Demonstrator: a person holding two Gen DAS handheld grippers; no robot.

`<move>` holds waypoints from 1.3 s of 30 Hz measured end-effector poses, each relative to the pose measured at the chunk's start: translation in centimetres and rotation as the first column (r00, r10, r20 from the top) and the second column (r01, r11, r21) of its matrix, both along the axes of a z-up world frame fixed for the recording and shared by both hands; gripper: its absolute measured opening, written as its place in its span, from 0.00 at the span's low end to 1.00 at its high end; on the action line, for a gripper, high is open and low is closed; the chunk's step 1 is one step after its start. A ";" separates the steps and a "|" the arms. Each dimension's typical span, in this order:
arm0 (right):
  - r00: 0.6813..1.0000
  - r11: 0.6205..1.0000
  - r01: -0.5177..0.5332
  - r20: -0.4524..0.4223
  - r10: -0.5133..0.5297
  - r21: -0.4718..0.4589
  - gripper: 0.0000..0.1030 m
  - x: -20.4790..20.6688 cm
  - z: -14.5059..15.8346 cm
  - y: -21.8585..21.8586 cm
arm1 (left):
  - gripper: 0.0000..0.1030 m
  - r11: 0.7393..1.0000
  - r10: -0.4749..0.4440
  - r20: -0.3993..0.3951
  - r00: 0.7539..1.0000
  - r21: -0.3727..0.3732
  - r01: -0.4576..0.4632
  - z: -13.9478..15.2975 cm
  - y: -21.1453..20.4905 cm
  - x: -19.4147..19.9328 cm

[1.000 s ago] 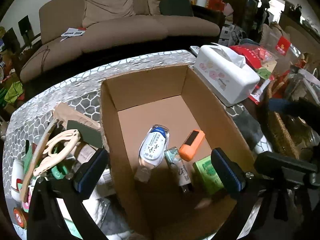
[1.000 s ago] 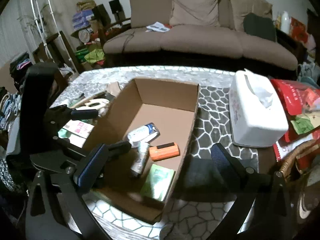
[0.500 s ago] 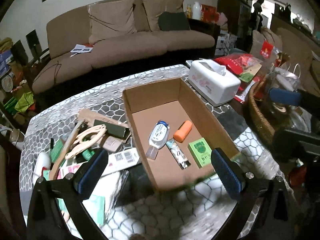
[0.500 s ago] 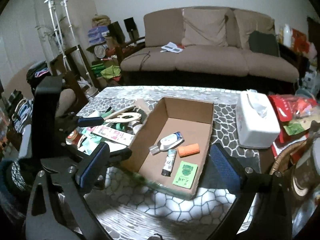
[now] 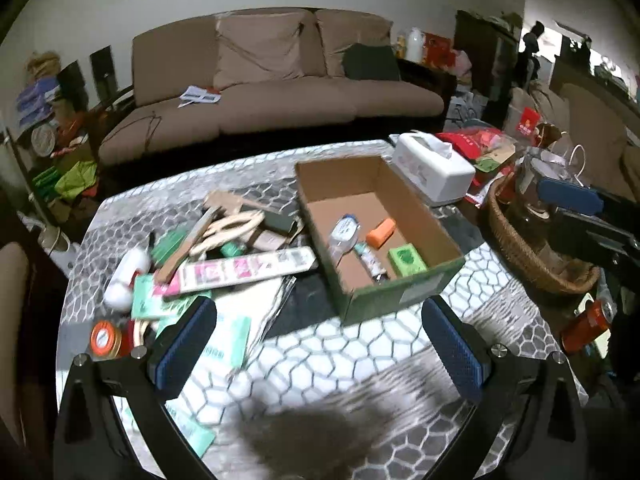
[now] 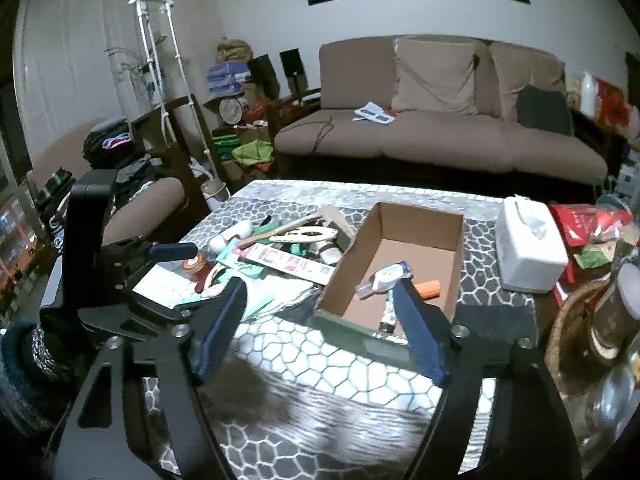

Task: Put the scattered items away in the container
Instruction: 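Withdraw both grippers from the box back toward the scattered items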

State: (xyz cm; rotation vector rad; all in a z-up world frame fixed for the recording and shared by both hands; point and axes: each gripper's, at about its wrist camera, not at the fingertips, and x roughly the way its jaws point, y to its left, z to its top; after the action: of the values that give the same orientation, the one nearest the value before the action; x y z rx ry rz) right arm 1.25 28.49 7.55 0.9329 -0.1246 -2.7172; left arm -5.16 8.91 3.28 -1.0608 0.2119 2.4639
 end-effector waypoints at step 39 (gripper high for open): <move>0.979 0.991 -0.133 0.153 0.136 -0.028 0.23 -0.6 -12.5 -11.4 | 0.25 0.965 0.262 0.107 0.959 -0.035 -0.260 -10.7 -12.2 2.5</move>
State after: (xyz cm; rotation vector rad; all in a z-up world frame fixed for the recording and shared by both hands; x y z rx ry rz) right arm 0.70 17.04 -4.99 1.1048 -0.1105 -2.5152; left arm -2.66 -3.29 -7.40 -1.3041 0.0646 2.6272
